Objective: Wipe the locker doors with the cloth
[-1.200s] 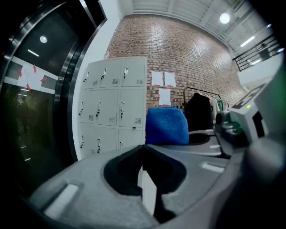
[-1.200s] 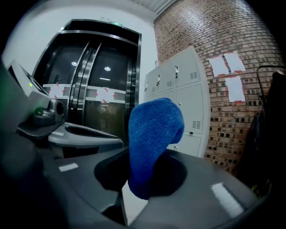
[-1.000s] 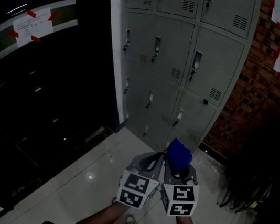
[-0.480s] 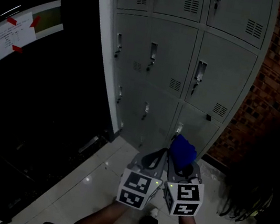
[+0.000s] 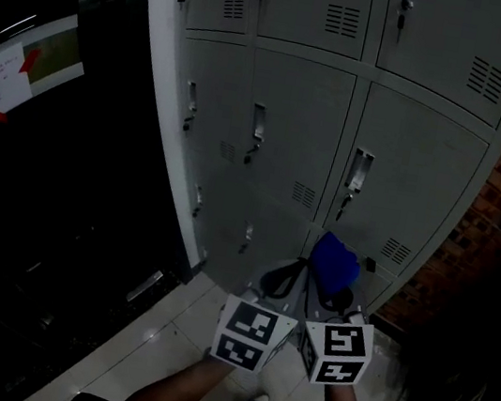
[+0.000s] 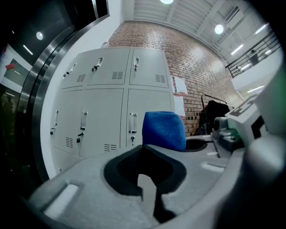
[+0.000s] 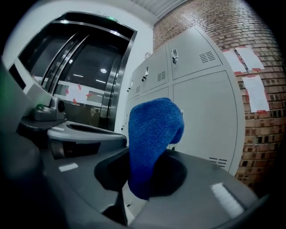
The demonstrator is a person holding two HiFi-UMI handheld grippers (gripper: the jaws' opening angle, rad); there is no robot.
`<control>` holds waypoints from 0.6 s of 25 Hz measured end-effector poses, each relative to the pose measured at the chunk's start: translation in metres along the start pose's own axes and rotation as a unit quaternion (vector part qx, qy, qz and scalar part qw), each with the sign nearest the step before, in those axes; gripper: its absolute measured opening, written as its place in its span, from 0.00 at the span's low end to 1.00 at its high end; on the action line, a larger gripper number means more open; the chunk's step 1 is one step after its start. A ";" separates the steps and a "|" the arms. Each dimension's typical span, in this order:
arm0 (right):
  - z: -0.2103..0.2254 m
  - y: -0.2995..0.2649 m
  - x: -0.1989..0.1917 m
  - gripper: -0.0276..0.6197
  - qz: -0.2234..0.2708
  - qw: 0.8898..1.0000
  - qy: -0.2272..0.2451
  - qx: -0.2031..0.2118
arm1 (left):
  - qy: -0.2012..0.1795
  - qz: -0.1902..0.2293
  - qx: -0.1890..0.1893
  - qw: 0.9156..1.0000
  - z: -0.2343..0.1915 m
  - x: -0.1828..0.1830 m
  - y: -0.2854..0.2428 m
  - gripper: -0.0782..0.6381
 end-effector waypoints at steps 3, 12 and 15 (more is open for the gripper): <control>0.027 -0.028 0.022 0.17 0.010 1.000 0.003 -0.003 | -0.003 0.001 -0.005 1.000 -0.013 0.012 -0.037 0.11; 0.083 -0.090 0.120 0.17 0.057 0.998 0.030 -0.003 | 0.000 0.021 -0.029 0.999 -0.046 0.057 -0.107 0.11; 0.092 -0.105 0.149 0.17 0.064 0.997 0.034 -0.008 | 0.001 0.028 -0.048 0.998 -0.053 0.074 -0.124 0.11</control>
Point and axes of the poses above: the fingertips, and each gripper's own axes: y backward along the fingers, z to its right, x out of its top, the point moved 3 cm from there along y, backward along the fingers, and after that the axes turned 5 degrees about -y, right-handed, at the moved point
